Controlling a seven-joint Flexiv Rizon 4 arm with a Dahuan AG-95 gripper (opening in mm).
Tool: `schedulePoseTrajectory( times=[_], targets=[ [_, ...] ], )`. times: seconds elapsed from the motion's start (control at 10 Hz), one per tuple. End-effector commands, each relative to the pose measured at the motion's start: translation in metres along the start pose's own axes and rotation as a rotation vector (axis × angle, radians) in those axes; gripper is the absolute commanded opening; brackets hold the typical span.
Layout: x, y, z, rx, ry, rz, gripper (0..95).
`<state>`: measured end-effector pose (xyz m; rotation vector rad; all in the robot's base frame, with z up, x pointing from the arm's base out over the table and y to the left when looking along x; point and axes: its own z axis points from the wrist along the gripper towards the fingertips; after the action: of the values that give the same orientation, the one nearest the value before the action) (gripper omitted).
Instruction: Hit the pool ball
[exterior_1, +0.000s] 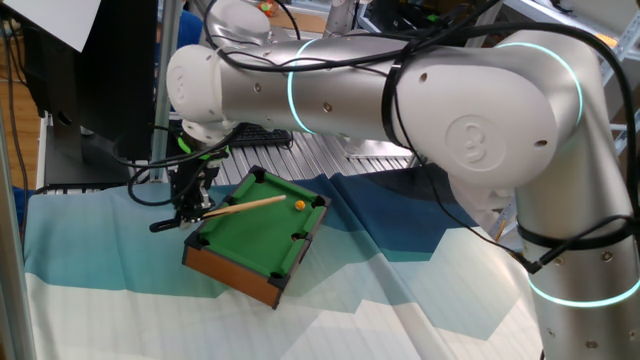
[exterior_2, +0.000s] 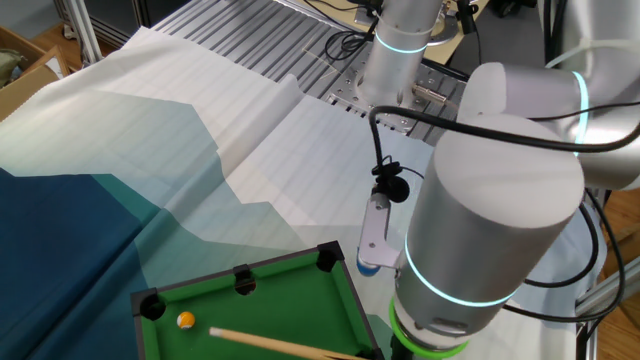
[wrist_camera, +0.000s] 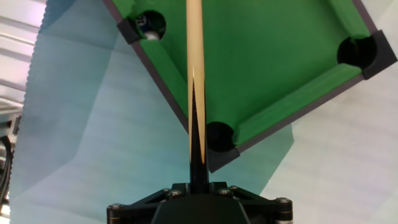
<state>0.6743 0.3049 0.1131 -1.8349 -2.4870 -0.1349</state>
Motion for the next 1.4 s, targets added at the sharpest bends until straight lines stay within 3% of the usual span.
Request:
schedulePoseTrajectory(
  times=[0.1,0.3,0.7,0.9,1.2,1.4],
  targets=[
    [0.0001,0.0004,0.0,0.025,-0.015,0.023,0.0],
    [0.0001,0.0004,0.0,0.039,-0.011,0.017,0.0],
    [0.0001,0.0004,0.0,0.078,0.031,-0.015,0.0],
    [0.0001,0.0004,0.0,0.077,0.032,-0.022,0.0],
    [0.0001,0.0004,0.0,0.064,0.058,-0.054,0.0],
    [0.0031,-0.0079,-0.0047,0.066,0.051,-0.05,0.0]
  ],
)
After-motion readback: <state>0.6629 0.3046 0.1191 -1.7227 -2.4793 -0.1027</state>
